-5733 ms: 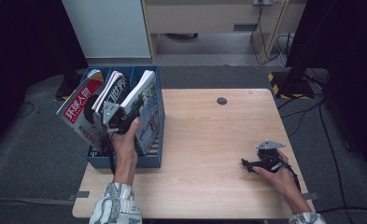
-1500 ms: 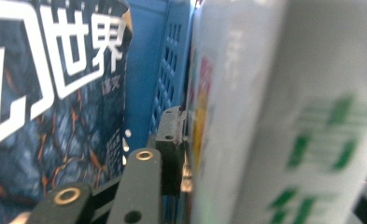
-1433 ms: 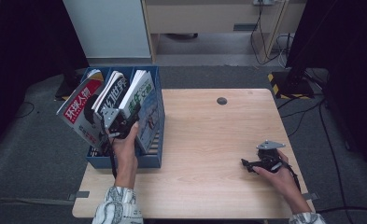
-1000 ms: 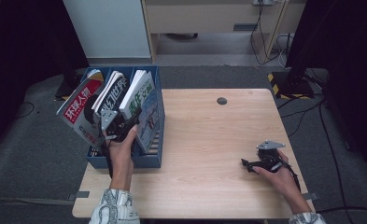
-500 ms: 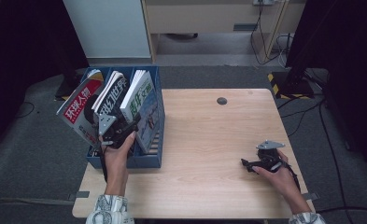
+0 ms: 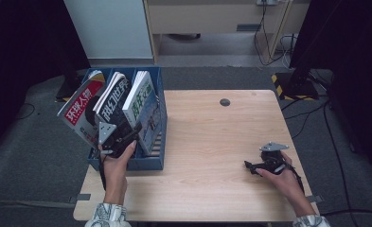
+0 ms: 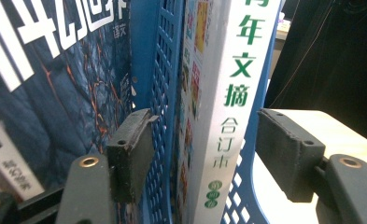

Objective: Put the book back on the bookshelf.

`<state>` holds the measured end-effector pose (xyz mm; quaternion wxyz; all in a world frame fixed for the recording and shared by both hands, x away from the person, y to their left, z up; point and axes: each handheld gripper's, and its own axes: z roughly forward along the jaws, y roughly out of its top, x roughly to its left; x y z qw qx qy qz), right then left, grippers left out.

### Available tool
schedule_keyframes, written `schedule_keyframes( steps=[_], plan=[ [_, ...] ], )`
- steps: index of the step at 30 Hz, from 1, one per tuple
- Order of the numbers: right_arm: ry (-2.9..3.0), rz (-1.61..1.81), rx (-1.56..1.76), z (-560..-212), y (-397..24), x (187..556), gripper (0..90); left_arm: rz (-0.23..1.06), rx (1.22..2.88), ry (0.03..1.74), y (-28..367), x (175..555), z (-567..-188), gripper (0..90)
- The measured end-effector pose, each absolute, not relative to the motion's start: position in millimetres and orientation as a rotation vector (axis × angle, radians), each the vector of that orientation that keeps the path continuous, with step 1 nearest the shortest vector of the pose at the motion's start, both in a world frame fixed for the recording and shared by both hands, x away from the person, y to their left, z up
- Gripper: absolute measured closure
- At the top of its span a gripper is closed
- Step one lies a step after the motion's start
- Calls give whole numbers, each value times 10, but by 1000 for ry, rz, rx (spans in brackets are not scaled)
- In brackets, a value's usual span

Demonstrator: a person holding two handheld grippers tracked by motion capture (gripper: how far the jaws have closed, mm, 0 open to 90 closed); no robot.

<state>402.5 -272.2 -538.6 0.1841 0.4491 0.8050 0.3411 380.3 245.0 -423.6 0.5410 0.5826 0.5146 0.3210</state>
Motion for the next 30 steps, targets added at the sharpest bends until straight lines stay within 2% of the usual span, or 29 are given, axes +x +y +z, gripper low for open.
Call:
schedule_keyframes(
  steps=[22, 30],
  plan=[
    [2276, 961, 1266, -5384, -2724, 4026, 57, 742, 1435, 1236, 2490, 3682, -4289, 330],
    [2277, 961, 1269, -5383, -2723, 4025, 57, 728, 1433, 1236, 2474, 3651, -4273, 290]
  ],
)
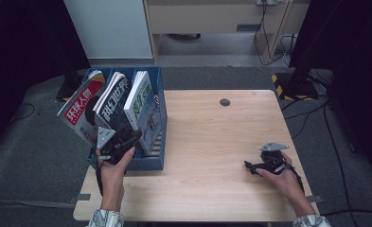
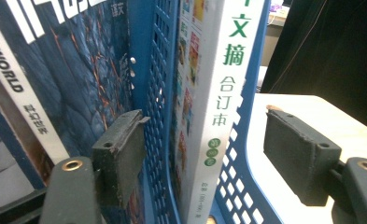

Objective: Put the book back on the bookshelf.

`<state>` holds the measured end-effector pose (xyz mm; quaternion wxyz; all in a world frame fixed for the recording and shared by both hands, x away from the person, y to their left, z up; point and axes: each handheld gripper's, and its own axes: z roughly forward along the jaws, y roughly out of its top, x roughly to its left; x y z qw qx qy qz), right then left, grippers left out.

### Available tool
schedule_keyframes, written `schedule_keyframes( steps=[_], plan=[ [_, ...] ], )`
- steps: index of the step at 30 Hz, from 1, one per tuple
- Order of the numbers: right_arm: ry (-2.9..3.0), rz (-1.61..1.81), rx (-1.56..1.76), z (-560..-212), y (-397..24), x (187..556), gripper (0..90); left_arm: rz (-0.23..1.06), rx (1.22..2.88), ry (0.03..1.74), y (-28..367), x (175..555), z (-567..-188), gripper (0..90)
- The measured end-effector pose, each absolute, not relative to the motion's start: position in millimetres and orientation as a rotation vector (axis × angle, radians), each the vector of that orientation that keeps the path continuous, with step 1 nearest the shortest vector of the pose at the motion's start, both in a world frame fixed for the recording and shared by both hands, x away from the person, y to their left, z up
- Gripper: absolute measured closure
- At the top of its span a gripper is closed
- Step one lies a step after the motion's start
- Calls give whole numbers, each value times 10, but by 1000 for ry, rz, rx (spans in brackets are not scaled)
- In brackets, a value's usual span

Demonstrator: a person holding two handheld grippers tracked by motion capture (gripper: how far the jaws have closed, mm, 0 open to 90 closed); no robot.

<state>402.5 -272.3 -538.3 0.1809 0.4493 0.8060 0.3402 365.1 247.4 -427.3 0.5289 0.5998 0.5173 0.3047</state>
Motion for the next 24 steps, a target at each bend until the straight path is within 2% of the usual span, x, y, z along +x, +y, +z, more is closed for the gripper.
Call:
schedule_keyframes(
  steps=[24],
  plan=[
    [2277, 961, 1268, -5383, -2723, 4025, 57, 716, 1468, 1213, 2422, 3473, -4242, 234]
  ],
)
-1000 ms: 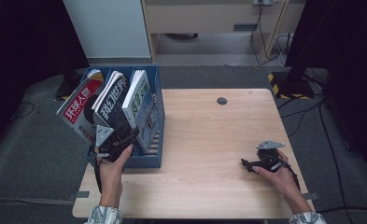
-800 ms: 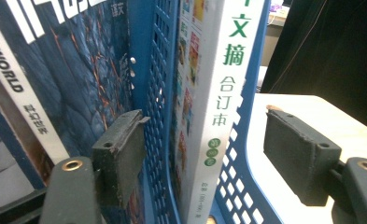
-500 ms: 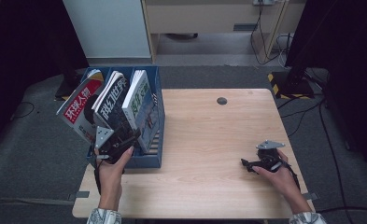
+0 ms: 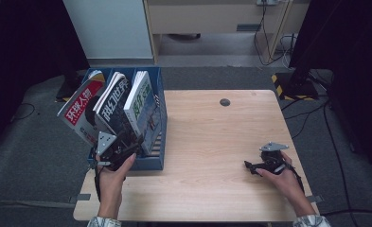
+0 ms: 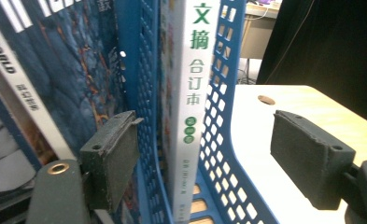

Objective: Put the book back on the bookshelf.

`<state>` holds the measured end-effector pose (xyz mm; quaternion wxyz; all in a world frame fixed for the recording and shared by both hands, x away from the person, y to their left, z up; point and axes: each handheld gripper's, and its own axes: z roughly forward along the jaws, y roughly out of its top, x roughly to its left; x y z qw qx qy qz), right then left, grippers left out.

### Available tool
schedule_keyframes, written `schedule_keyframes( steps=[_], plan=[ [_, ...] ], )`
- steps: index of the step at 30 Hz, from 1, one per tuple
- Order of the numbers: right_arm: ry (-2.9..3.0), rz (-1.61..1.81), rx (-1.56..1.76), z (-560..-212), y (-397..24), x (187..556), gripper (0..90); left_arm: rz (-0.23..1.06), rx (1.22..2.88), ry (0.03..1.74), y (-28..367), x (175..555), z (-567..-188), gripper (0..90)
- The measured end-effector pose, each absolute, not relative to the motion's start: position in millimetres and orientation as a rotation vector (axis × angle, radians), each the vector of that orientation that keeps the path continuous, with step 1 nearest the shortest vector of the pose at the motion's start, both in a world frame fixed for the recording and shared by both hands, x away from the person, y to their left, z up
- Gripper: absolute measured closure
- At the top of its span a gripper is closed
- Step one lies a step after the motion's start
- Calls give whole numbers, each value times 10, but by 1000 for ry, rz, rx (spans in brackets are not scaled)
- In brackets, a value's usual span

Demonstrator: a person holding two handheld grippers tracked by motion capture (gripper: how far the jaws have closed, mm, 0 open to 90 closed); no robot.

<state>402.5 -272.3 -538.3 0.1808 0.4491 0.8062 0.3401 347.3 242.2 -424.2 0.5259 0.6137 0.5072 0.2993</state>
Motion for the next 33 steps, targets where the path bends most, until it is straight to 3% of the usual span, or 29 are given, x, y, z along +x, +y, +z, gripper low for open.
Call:
schedule_keyframes(
  steps=[33],
  plan=[
    [2277, 960, 1268, -5383, -2723, 4025, 57, 621, 1591, 1104, 2001, 3482, -4261, 116]
  ],
)
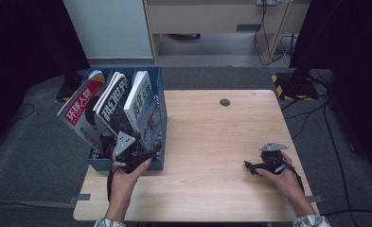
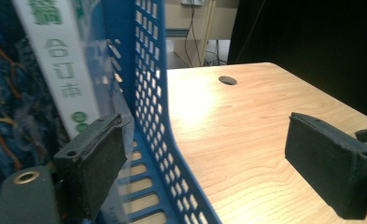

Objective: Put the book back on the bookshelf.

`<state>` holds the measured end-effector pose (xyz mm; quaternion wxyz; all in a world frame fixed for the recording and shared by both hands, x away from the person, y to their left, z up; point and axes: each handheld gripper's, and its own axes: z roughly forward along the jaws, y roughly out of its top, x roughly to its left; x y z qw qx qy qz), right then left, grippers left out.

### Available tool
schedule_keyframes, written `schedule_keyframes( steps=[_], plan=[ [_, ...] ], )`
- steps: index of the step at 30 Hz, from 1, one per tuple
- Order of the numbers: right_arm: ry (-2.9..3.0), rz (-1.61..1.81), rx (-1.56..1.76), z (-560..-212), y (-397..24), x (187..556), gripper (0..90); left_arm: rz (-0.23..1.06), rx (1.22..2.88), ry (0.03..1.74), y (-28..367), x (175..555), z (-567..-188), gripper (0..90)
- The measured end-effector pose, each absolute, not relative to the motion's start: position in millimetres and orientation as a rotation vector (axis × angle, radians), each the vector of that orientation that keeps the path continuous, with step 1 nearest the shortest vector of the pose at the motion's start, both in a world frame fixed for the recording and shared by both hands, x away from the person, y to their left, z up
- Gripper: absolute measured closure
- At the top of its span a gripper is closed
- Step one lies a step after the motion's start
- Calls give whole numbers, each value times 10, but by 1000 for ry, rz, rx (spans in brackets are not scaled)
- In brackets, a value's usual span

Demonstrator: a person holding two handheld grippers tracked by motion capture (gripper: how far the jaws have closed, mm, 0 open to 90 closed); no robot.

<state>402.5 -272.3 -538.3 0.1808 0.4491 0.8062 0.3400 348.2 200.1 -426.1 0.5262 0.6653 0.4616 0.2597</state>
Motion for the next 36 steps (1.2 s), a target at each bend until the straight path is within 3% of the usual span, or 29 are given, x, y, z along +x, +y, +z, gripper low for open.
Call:
schedule_keyframes(
  steps=[36],
  plan=[
    [2271, 961, 1266, -5387, -2721, 4026, 56, 543, 1729, 1031, 1540, 3735, -4217, 63]
  ],
)
